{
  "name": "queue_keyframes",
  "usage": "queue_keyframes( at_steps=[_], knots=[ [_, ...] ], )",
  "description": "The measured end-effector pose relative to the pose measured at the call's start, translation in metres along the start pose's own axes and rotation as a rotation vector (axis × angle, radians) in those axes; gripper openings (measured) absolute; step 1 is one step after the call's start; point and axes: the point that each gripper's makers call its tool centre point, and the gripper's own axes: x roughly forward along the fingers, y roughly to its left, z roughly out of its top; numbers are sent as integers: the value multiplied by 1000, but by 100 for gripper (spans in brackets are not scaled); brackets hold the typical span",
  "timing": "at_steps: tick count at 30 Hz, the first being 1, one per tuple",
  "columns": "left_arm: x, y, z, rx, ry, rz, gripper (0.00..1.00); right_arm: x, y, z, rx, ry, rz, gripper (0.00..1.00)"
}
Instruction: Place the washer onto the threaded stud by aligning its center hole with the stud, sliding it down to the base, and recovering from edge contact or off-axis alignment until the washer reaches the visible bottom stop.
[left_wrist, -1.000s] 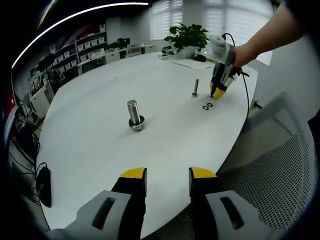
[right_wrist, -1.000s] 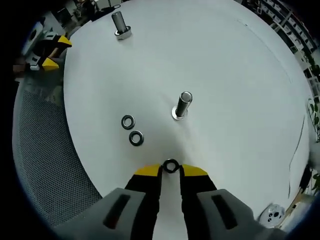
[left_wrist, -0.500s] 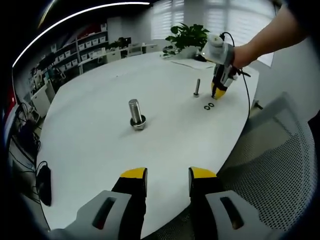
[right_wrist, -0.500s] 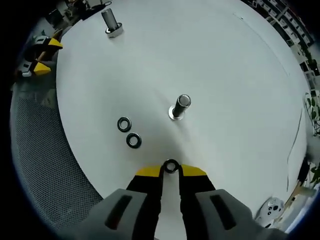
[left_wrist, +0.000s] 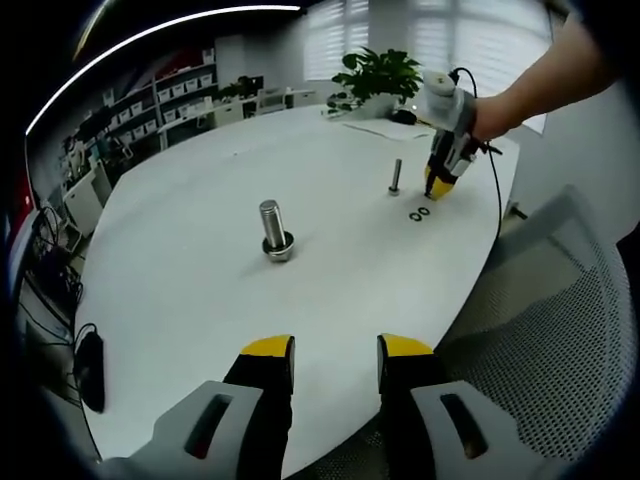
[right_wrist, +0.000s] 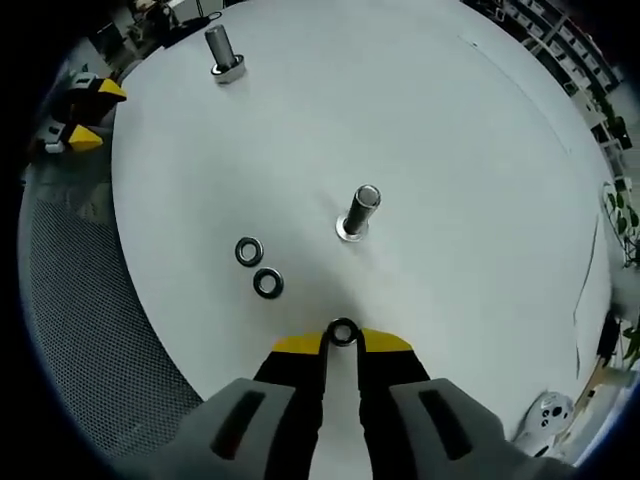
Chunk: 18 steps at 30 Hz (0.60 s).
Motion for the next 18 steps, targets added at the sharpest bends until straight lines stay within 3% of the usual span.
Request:
queue_keyframes(
  at_steps=[9,18],
  knots=[
    [0,-1,0,3,1,-4,31,0,4,4,2,-17,5,14],
    [0,-2,1,-1,-6,-11,31,-10,10,22,-22,-53,4,14]
  ],
)
